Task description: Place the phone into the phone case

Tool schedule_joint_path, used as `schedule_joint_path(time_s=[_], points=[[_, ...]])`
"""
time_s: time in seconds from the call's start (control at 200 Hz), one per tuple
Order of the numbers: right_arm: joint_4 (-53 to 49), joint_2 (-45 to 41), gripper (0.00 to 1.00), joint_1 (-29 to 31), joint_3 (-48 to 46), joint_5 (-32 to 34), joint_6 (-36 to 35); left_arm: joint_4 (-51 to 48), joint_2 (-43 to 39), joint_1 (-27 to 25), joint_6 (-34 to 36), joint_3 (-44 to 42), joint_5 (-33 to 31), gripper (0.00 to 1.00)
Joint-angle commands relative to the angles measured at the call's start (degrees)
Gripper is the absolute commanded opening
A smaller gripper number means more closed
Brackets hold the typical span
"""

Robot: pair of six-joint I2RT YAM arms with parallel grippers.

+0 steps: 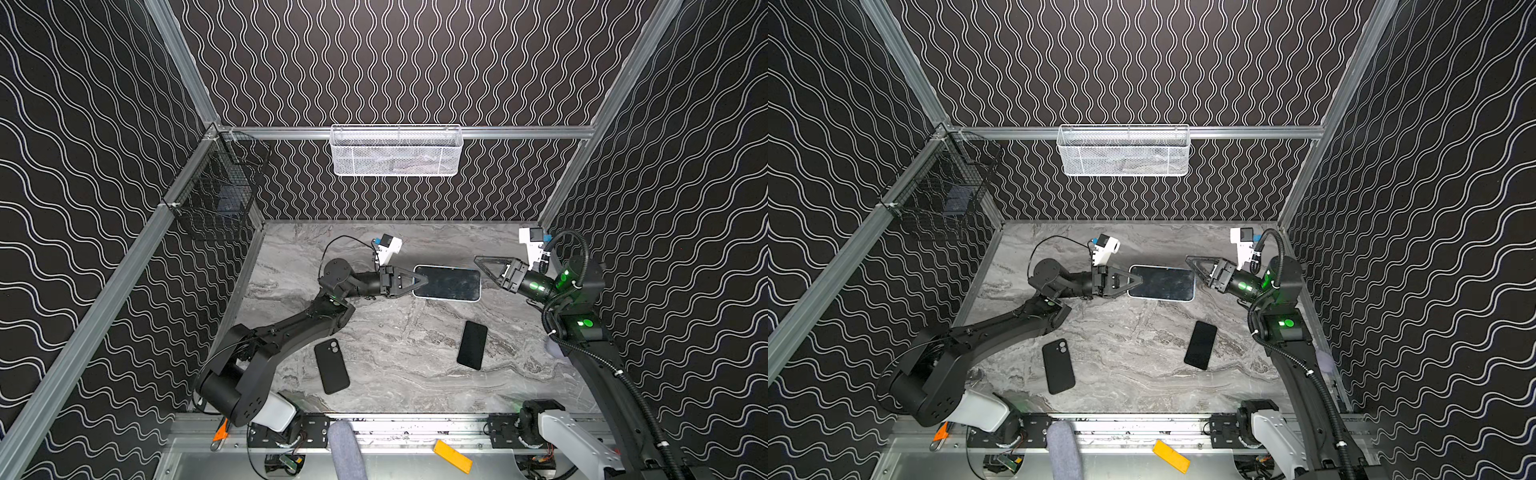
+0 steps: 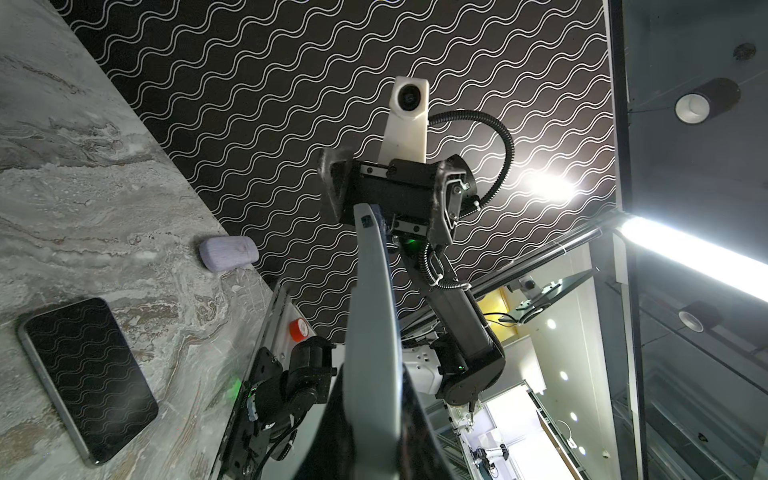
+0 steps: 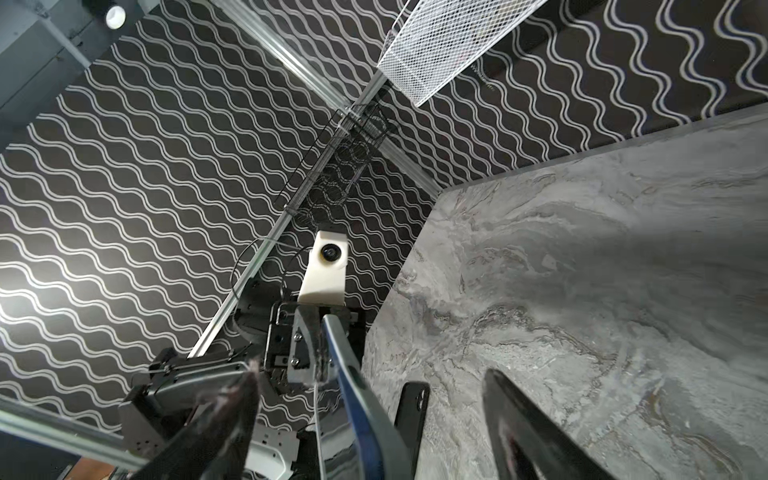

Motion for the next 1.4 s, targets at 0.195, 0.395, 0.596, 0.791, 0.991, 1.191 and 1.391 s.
schedule_joint_path(time_s=[0.195, 0.395, 0.596, 0.791, 0.991, 1.191, 1.391], points=[[3.5, 3.6, 0.81, 1.0, -0.4, -8.6, 1.7, 0.7, -0.4, 0.0, 2.0, 0.8, -1.2, 0.00], [6.5, 2.9, 0.67, 2.4, -1.1, -10.5, 3.7, 0.0, -0.1, 0.0, 2.5, 1.0, -1.4, 0.00], [5.5, 2.4, 0.40, 2.4, -0.8, -9.8, 3.2, -0.4, 0.3, -0.1, 2.6, 1.2, -1.4, 0.00], [3.6, 2.7, 0.20, 2.4, 0.0, -8.8, 2.0, -1.5, -0.1, -0.4, 3.2, 1.2, -1.4, 0.00], [2.2, 2.8, 0.05, 2.4, 0.7, -8.0, 1.2, -1.7, 0.2, -0.6, 3.3, 1.4, -1.2, 0.00], [-1.9, 2.9, 0.00, 2.4, 2.0, -6.9, -1.4, -1.7, 0.1, -0.7, 3.3, 1.6, -0.8, 0.00], [-10.7, 2.8, 0.08, 2.4, 4.5, -2.2, -7.7, -8.5, -1.7, -0.6, 8.2, 3.0, -0.7, 0.00]])
